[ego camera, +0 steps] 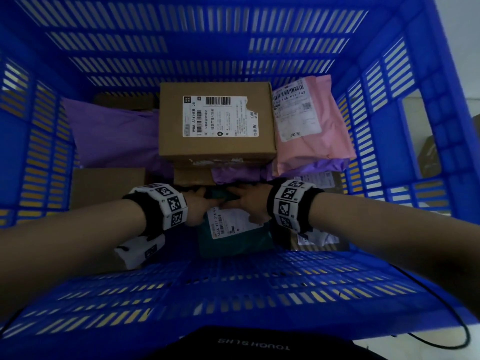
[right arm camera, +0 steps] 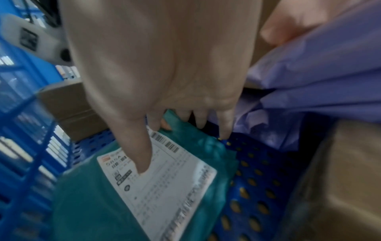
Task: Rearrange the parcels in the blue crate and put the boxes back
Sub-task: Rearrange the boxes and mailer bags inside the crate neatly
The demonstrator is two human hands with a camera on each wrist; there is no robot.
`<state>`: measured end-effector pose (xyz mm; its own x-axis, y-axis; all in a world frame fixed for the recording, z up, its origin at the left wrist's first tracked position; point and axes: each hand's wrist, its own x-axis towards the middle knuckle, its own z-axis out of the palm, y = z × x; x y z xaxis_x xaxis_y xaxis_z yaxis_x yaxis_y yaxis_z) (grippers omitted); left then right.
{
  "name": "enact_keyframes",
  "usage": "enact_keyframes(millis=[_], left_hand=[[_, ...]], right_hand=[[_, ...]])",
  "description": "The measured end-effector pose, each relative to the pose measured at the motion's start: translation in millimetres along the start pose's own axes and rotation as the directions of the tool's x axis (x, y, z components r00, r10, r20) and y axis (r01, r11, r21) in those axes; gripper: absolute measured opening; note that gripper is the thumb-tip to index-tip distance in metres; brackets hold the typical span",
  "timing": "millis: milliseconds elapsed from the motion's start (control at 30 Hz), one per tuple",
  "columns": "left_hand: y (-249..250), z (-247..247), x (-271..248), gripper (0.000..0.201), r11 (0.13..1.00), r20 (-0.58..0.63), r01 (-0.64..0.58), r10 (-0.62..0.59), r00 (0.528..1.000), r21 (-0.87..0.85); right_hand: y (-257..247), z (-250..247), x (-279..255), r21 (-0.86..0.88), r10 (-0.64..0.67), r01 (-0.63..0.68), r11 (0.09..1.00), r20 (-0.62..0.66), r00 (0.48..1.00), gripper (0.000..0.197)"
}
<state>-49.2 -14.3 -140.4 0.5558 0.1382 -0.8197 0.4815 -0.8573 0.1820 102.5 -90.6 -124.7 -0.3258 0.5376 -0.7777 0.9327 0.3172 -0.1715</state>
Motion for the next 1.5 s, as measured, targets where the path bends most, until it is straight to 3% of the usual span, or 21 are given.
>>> enact_keyframes(millis=[233, 400, 533, 667, 767, 867, 1000, 1067, 1133, 1200, 1267, 1333, 1400, 1467, 1500], left_hand=[[-19.4, -15.2, -2.7, 0.05, 0.997, -0.085, -0.075, 0.075, 0.994, -0.001], [-10.4, -3.6, 4.3, 0.053, 0.993, -0.025, -0.032, 0.035, 0.999, 0.111], [-10.4, -5.8, 2.3, 0.061, 0.993, 0.064, -0.062, 0.056, 0.996, 0.096], [-9.6, -19.3, 1.2, 0.054, 0.995, 0.179, -0.047, 0.031, 0.983, 0.085], [-8.1, -43.7, -8.1, 0.052, 0.998, 0.239, -0.051, 0.056, 0.969, -0.027], [-15.1, -64.3, -20.4, 0.045, 0.984, 0.218, -0.001, 0.04, 0.975, -0.177], [-25.4, -82.0, -44.9, 0.025, 0.885, 0.193, 0.077, 0.014, 0.981, -0.46], [-28.8, -94.3, -61.4, 0.019, 0.81, 0.17, 0.072, 0.035, 0.985, -0.583], [-28.7, -109.8, -78.7, 0.018, 0.736, 0.139, 0.035, 0.081, 0.987, -0.676], [-26.3, -126.6, -91.7, 0.015, 0.668, 0.079, -0.033, 0.138, 0.987, -0.744], [-19.3, -142.2, -99.6, 0.023, 0.593, -0.056, -0.147, 0.17, 0.984, -0.791], [-9.2, -154.0, -97.1, 0.022, 0.551, -0.26, -0.284, 0.124, 0.958, -0.784], [5.6, -163.7, -89.0, 0.01, 0.507, -0.432, -0.39, 0.038, 0.901, -0.769], [21.5, -170.8, -75.9, 0.009, 0.567, -0.535, -0.438, -0.006, 0.845, -0.698], [27.8, -173.3, -67.9, 0.011, 0.656, -0.577, -0.439, 0.007, 0.817, -0.614]], right_hand=[[7.3, 2.4, 11.3, 0.089, 0.038, -0.042, 0.995, 0.044, 0.998, 0.083], [16.1, 4.4, 10.9, 0.178, 0.079, -0.11, 0.978, 0.169, 0.982, 0.08], [18.3, 11.9, 10.0, 0.142, 0.111, -0.137, 0.98, 0.177, 0.978, 0.076], [18.8, 5.3, 5.7, 0.227, 0.079, -0.109, 0.968, 0.136, 0.988, 0.069], [16.9, -3.3, -1.5, 0.335, 0.092, -0.102, 0.937, 0.046, 0.995, 0.06], [9.9, -13.7, -14.0, 0.435, 0.121, -0.088, 0.896, -0.048, 0.991, 0.051], [3.1, -28.9, -30.3, 0.614, 0.106, 0.018, 0.789, -0.165, 0.981, 0.04], [5.8, -37.4, -42.3, 0.697, 0.13, 0.076, 0.713, -0.238, 0.963, 0.036], [11.2, -44.1, -57.2, 0.818, 0.167, 0.161, 0.552, -0.298, 0.94, 0.032], [20.0, -50.8, -73.0, 0.873, 0.243, 0.254, 0.416, -0.377, 0.894, 0.027], [33.9, -56.7, -87.7, 0.869, 0.356, 0.314, 0.383, -0.453, 0.817, 0.02], [52.2, -59.9, -100.9, 0.824, 0.483, 0.364, 0.436, -0.555, 0.677, 0.019], [72.2, -58.7, -112.9, 0.786, 0.606, 0.323, 0.528, -0.614, 0.506, 0.019], [89.2, -52.2, -123.2, 0.805, 0.722, 0.168, 0.569, -0.586, 0.368, 0.026], [96.4, -46.6, -126.6, 0.834, 0.773, 0.072, 0.548, -0.537, 0.339, 0.033]])
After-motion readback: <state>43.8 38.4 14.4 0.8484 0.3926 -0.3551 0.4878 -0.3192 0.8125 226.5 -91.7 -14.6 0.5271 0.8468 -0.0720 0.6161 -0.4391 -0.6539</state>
